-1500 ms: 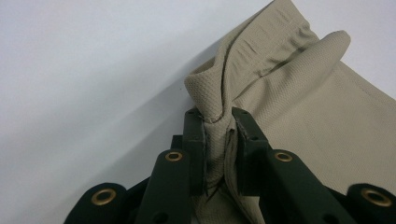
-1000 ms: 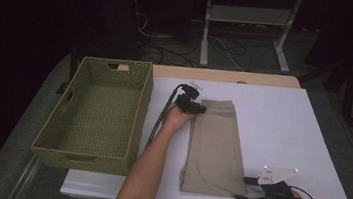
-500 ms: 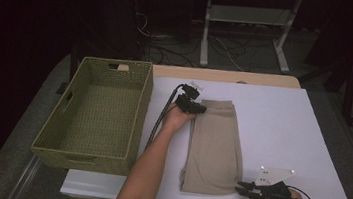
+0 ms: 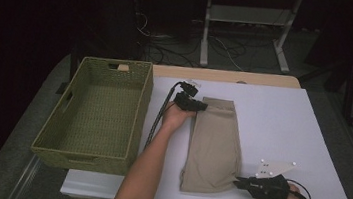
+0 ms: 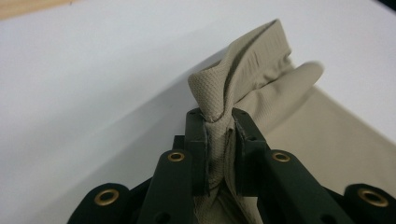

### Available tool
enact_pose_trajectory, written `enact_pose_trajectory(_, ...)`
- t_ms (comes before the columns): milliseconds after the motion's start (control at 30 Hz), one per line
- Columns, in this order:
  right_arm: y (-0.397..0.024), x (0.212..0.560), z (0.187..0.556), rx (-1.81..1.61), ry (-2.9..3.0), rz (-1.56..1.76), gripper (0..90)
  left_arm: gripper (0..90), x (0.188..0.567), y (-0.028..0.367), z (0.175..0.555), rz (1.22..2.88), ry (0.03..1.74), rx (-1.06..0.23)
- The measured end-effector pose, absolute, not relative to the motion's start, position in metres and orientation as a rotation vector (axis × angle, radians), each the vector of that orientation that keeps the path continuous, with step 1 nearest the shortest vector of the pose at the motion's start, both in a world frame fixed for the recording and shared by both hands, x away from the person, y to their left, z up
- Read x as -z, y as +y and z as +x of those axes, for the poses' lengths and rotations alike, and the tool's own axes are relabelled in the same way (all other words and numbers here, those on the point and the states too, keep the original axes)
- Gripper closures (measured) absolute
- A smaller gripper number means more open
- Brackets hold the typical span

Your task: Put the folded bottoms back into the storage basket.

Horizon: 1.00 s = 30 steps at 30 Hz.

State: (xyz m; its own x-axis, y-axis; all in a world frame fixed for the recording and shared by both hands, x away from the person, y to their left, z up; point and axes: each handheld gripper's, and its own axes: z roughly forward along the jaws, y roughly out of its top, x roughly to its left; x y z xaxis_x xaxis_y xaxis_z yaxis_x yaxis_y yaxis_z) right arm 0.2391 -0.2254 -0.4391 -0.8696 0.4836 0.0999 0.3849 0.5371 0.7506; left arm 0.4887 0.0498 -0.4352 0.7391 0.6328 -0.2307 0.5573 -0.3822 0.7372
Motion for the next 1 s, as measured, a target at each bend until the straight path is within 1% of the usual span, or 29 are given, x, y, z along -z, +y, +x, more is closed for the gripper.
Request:
enact_pose_trajectory(600,-0.211,0.39,0.265,-1.409,2.568,0.656,83.9,78.7,0.394,0.043,0.474,2.045,0.811,-0.106)
enact_pose_trajectory(767,-0.204,0.375,0.273,-1.456,2.546,0.631,84.0,78.8,0.372,0.043,0.475,2.017,0.807,-0.128)
enact_pose_trajectory(1000,-0.195,0.343,0.288,-1.49,2.512,0.564,84.0,78.8,0.336,0.045,0.475,1.985,0.799,-0.16)
